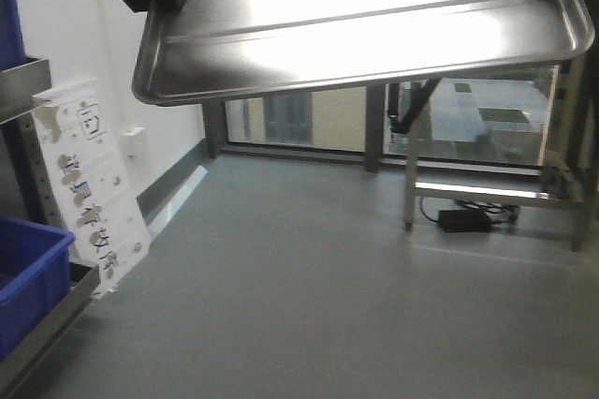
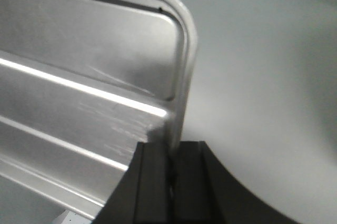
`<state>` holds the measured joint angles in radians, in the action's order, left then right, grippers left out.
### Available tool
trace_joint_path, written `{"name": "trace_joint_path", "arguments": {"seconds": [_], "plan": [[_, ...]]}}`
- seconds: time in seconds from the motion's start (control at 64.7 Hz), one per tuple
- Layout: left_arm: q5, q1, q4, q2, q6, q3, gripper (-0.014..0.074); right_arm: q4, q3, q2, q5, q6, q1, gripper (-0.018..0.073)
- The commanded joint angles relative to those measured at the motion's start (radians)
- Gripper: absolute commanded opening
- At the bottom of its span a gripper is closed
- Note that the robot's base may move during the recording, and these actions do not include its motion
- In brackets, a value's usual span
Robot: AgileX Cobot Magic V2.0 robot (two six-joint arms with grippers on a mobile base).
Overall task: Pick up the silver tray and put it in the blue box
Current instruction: 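Hold the tray in both grippers while the base drives to the blue bin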
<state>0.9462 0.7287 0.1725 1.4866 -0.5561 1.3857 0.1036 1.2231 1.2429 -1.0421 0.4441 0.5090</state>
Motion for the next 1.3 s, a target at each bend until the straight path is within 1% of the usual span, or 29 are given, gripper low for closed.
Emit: {"name": "trace_joint_path", "arguments": {"seconds": [0.0, 0.479, 0.726, 1.128, 1.283], "plan": [[-0.012, 0.006, 0.050, -0.034, 0.026, 0.030, -0.0104, 0.034, 0.041, -0.029, 0.060, -0.007, -0.006, 0.0057], [-0.012, 0.006, 0.046, -0.034, 0.026, 0.030, -0.0104, 0.034, 0.041, -0.029, 0.060, -0.007, -0.006, 0.0057], [0.010, 0.006, 0.048, -0.034, 0.026, 0.032, -0.0104, 0.034, 0.041, -0.029, 0.060, -0.007, -0.006, 0.0057], [0.019, 0.008, 0.048, -0.034, 0.028, 0.130, -0.0104, 0.034, 0.041, -0.029, 0.060, -0.007, -0.006, 0.0057], [0.019, 0.008, 0.042, -0.036, 0.028, 0.145, -0.0104, 0.034, 0.041, -0.029, 0.060, -0.007, -0.006, 0.0057]]}}
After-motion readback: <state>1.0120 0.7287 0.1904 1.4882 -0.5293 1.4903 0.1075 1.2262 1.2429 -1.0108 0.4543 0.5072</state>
